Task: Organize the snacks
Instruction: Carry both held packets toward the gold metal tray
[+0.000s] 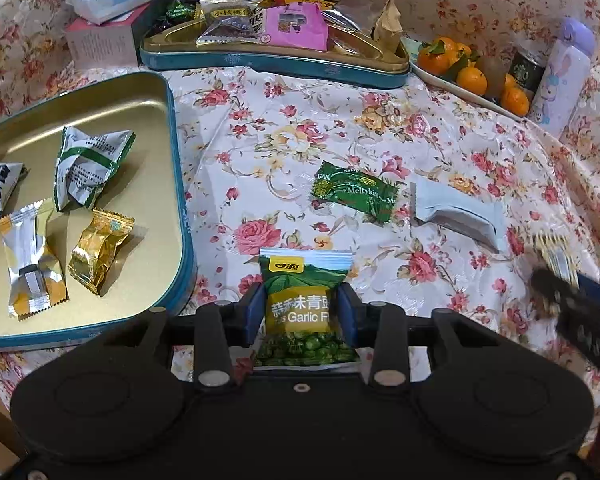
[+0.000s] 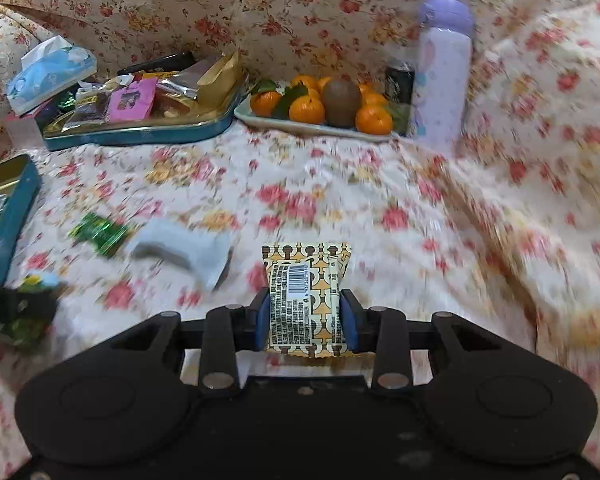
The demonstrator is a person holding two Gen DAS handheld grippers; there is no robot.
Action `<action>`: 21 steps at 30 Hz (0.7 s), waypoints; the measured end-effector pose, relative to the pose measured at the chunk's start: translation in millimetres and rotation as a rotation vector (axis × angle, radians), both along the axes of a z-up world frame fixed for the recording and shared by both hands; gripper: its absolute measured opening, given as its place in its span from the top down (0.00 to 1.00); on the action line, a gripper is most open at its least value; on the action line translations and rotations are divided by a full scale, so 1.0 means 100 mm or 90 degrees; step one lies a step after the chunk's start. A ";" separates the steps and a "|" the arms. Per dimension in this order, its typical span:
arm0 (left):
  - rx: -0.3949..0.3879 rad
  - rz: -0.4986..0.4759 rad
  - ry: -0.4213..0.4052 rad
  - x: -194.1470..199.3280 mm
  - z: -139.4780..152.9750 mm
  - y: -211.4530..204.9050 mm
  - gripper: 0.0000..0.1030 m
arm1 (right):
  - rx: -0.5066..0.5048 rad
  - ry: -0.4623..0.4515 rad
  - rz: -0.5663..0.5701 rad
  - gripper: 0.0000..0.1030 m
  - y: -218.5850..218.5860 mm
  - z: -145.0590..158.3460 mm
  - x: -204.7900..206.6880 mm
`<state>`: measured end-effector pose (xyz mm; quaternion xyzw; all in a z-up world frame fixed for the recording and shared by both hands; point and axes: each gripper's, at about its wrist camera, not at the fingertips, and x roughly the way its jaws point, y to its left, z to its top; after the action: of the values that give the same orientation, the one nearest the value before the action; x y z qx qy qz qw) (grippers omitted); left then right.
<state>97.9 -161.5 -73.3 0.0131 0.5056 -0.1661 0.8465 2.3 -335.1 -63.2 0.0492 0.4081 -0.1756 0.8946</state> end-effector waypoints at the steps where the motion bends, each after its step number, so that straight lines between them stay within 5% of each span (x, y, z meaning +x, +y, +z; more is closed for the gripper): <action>1: 0.004 -0.002 -0.002 0.00 0.00 -0.01 0.54 | 0.004 0.000 -0.003 0.64 0.06 0.00 -0.06; 21: 0.020 -0.030 0.012 -0.08 0.04 0.00 0.62 | 0.079 -0.030 -0.007 0.64 0.51 -0.06 -0.35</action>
<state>90.2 -162.0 -69.1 0.0368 0.5158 -0.1781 0.8372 -32.3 -283.9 -69.2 0.1115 0.3964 -0.1538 0.8982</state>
